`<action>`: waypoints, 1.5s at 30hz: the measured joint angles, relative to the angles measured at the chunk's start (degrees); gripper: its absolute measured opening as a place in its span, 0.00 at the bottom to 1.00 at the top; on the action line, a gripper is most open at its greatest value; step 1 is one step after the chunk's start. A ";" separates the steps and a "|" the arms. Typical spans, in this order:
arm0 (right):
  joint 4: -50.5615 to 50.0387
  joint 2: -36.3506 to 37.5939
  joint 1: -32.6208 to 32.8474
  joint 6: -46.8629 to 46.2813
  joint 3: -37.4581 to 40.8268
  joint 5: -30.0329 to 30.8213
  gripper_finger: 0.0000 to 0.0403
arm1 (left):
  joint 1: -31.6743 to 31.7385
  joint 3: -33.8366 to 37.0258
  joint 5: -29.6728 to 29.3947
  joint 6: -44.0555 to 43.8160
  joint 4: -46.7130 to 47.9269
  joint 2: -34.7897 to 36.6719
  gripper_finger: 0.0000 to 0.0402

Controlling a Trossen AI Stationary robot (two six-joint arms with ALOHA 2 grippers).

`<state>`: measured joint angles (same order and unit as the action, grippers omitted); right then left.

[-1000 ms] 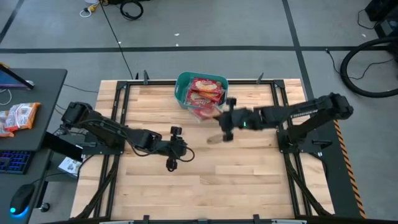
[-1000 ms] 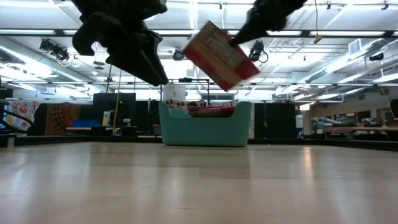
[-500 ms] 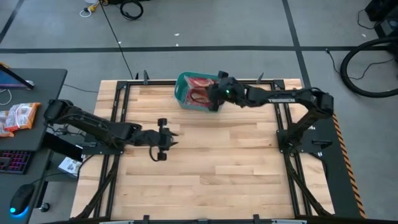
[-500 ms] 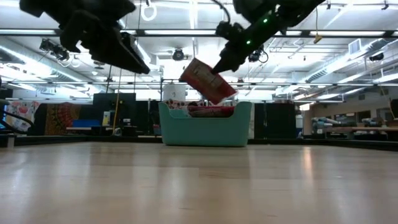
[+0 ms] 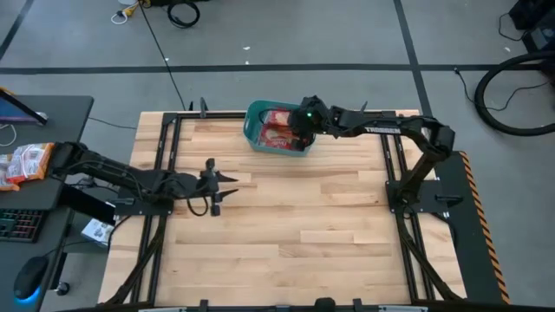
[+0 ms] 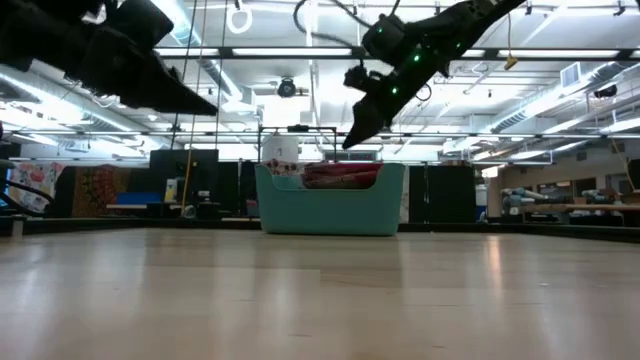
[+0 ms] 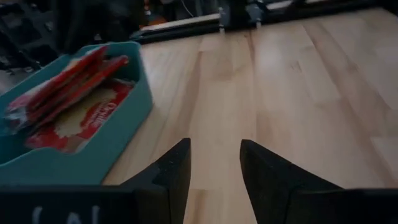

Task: Sort popcorn bags into baskets
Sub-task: Return to Home Position

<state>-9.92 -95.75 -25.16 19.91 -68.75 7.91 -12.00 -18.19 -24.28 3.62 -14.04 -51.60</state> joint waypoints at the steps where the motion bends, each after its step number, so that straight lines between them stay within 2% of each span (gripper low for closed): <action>1: -0.52 0.78 -0.08 -0.42 0.05 -0.87 0.23 | 0.36 1.15 -0.10 -0.01 -0.92 0.89 0.35; 6: -4.75 6.98 -0.27 -3.32 1.21 -2.03 0.35 | 1.80 6.21 -0.12 -0.43 -5.44 5.19 0.35; 10: -1.75 13.48 -0.25 -5.31 7.19 -3.07 0.39 | 2.87 9.91 -0.14 -0.98 -7.80 10.00 0.35; 15: 8.51 21.71 -0.01 -6.82 19.48 -3.13 0.39 | 3.23 13.29 -0.71 -1.09 -8.48 17.07 0.35; 22: 24.89 32.29 -0.01 -12.44 35.88 -3.31 0.39 | 3.18 17.70 -6.24 2.07 -8.13 25.99 0.35; 28: 33.62 42.27 -0.16 -19.27 48.39 -4.56 0.39 | 2.10 17.69 -8.53 4.68 -6.60 31.19 0.35; 32: 38.13 49.63 -0.17 -23.36 55.65 -2.32 0.39 | 0.25 17.70 -12.99 7.28 -6.62 33.75 0.35; 37: 38.16 57.94 -0.17 -26.46 61.23 1.66 0.39 | -1.96 17.72 -14.56 7.61 -6.56 36.07 0.35; 42: 33.64 66.40 -0.17 -27.58 63.86 3.69 0.39 | -4.09 17.72 -17.21 7.94 -4.11 37.57 0.35; 45: 30.90 73.42 -0.17 -29.06 66.24 3.93 0.39 | -5.86 17.72 -17.28 9.43 -2.68 39.61 0.31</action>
<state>20.98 -22.33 -25.32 -9.15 -2.51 11.84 -17.86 -0.47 -41.56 13.05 -16.72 -11.99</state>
